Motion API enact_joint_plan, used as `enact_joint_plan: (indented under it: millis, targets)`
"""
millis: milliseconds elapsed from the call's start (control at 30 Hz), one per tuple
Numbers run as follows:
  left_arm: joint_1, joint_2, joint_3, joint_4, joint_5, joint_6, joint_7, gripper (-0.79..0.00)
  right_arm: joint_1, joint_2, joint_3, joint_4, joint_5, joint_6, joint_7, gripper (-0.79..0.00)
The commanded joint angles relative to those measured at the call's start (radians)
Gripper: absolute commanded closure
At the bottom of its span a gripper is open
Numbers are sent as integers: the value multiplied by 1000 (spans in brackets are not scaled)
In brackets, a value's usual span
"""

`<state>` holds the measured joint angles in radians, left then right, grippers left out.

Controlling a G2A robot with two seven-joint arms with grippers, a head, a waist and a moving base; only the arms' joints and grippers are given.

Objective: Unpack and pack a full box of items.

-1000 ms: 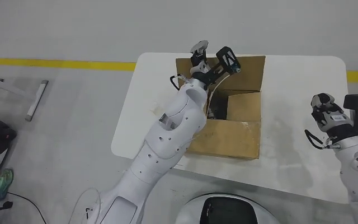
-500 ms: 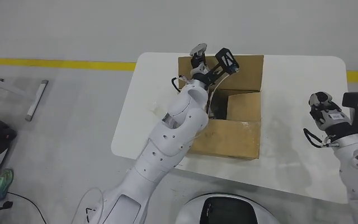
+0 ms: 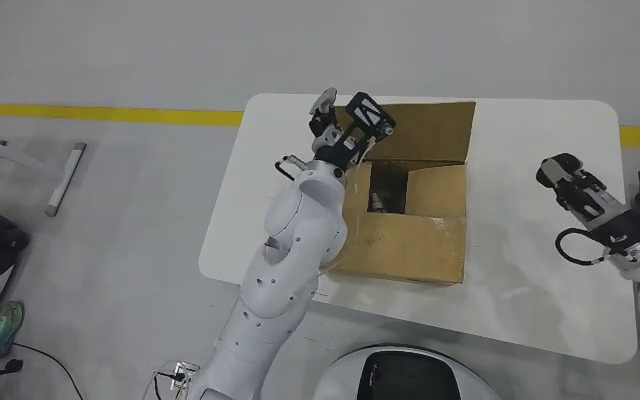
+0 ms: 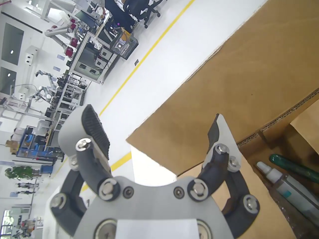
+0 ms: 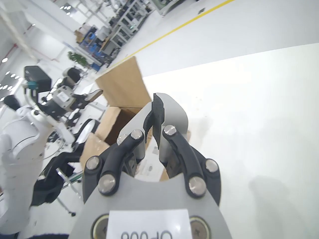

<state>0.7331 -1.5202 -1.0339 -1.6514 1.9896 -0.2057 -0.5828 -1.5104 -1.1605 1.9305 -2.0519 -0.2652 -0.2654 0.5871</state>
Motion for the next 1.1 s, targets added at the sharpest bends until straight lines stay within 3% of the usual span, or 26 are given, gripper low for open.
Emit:
enact_joint_plan:
  millis: [0,133,267,533,700,767,867,1067]
  targets:
    - [54,9,-42,-79,-2,-26,-19,-785,-3,7,2,-3,20,-114,77,0]
    - [133,23,-116,-197,-5,-60,-44,-785,-24,22,-16,-6,-44,-340,182,0]
    - [201,31,-181,-283,-37,-63,-70,-785,-43,32,-37,5,-122,-452,226,0]
    - [304,41,-254,-358,-65,-64,-77,-785,-44,32,-38,6,-128,-455,224,0]
    - [314,42,-258,-362,-71,-60,-75,-785,-31,35,-52,12,-142,-397,208,0]
    - [314,42,-258,-362,-71,-60,-75,-785,-11,38,-64,15,-129,-353,211,-197]
    - [314,42,-258,-362,-71,-60,-75,-785,28,43,-96,15,-137,-309,224,-197]
    - [314,42,-258,-362,-71,-60,-75,-785,121,53,-186,59,-144,-269,297,-280]
